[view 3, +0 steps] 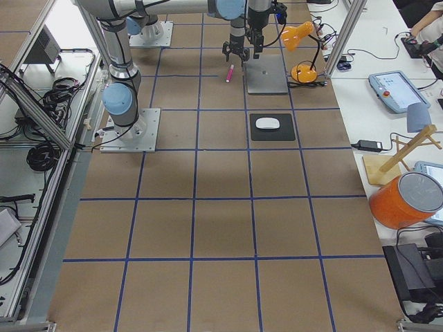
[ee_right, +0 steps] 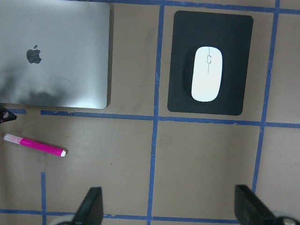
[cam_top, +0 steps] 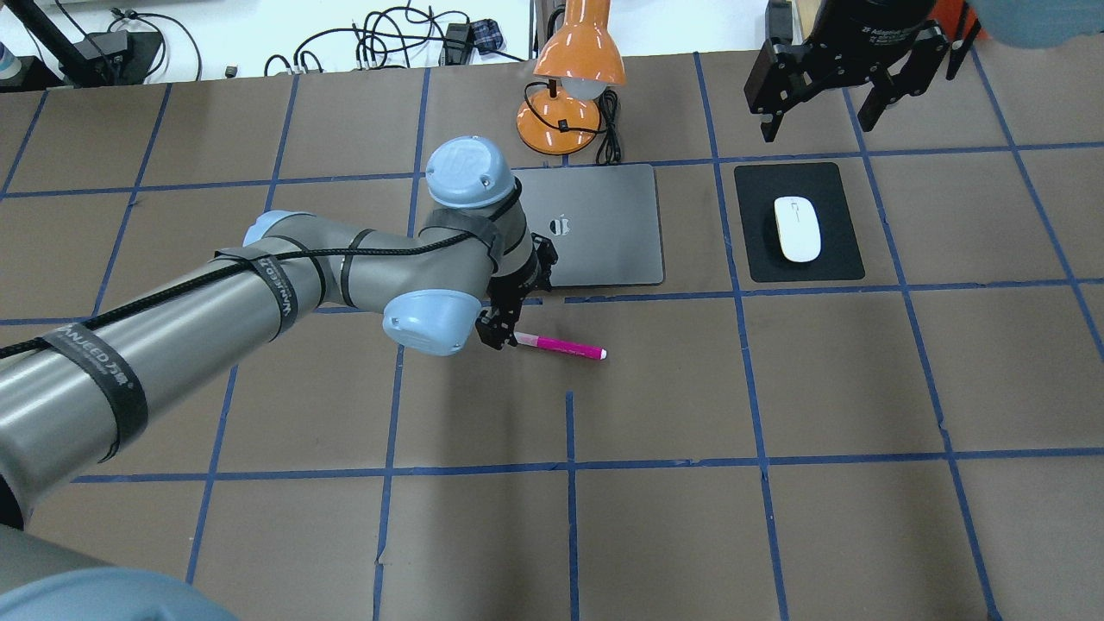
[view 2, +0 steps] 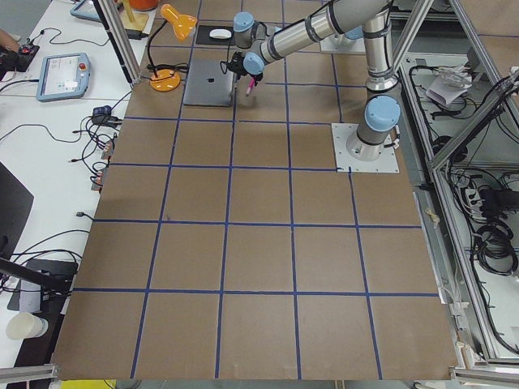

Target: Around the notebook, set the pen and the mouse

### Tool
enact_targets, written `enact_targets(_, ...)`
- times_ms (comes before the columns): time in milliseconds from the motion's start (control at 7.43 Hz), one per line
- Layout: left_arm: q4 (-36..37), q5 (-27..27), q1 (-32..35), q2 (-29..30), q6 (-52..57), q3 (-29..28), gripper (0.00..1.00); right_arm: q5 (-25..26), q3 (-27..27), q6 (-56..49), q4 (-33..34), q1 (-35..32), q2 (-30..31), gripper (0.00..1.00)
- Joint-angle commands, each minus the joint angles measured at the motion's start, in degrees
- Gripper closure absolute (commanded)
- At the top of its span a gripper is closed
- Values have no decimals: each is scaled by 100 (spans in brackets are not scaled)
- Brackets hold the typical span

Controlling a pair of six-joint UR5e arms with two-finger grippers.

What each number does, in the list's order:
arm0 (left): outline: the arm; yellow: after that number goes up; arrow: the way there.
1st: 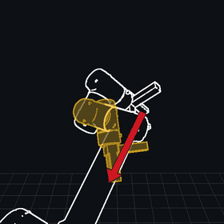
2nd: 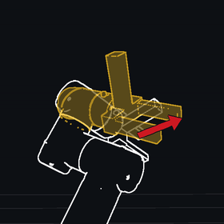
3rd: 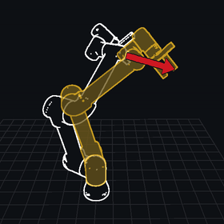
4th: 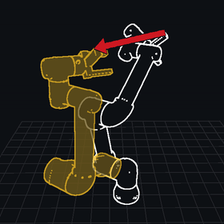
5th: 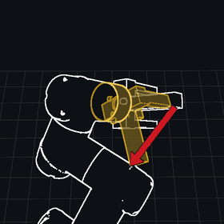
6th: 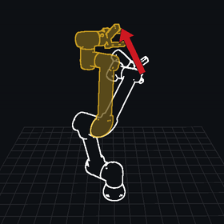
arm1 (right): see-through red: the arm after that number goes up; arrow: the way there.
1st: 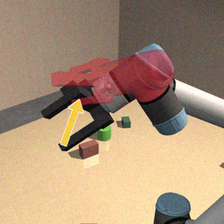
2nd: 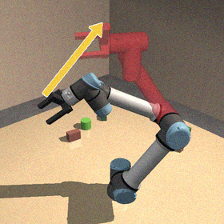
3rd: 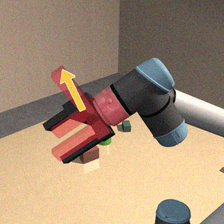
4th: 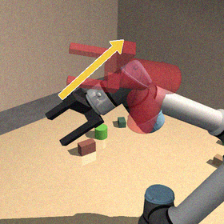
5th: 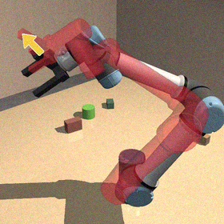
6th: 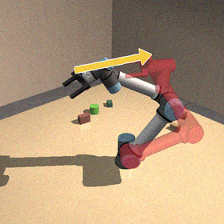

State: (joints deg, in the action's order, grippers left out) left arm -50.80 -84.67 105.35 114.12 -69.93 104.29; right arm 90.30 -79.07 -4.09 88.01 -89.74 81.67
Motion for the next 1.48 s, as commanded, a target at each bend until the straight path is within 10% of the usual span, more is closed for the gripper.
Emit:
enact_targets(0, -245, -14, -505, -284, 2079, -83, 0, 5, -3, -4, -12, 0, 16, 0)
enact_targets(673, -2399, -67, -1464, -847, 6055, -1279, 0, -48, -21, 5, -56, 0, 33, 0)
enact_targets(1346, -3196, -251, -2131, -1541, 6967, -1306, 0, -4, -29, -4, -12, 18, 7, 0)
